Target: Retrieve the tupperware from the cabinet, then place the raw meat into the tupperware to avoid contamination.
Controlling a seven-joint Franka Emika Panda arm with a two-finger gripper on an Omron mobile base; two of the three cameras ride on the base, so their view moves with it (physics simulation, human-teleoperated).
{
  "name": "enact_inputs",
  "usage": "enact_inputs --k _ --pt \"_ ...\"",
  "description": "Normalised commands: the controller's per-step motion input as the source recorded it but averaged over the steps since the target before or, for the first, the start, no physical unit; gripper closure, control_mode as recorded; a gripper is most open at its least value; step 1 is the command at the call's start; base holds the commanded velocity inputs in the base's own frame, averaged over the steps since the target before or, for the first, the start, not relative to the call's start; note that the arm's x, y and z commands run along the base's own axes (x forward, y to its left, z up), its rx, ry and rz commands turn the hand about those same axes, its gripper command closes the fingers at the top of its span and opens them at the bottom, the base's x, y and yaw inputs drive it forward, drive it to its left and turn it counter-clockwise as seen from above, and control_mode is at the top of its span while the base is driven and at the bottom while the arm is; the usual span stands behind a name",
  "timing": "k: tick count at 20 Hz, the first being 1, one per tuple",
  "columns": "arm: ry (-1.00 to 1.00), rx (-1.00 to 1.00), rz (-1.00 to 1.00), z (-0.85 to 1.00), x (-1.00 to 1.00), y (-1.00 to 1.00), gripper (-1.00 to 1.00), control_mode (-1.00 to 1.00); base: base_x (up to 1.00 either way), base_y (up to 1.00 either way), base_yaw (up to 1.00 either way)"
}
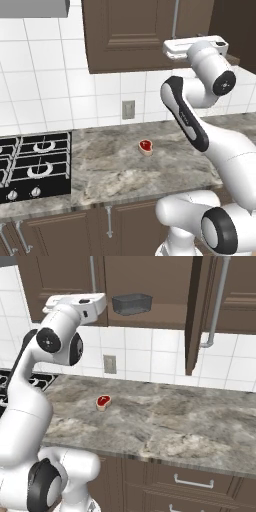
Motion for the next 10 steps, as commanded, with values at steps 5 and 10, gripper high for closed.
enact_inputs --k 5,10 --pt "0.0 0.0 0.0 0.0 0.3 0.0 -1.0 -1.0 0.0 0.0 0.0" --pt "0.0 0.0 0.0 0.0 0.33 0.0 -1.0 -1.0 0.0 0.0 0.0"
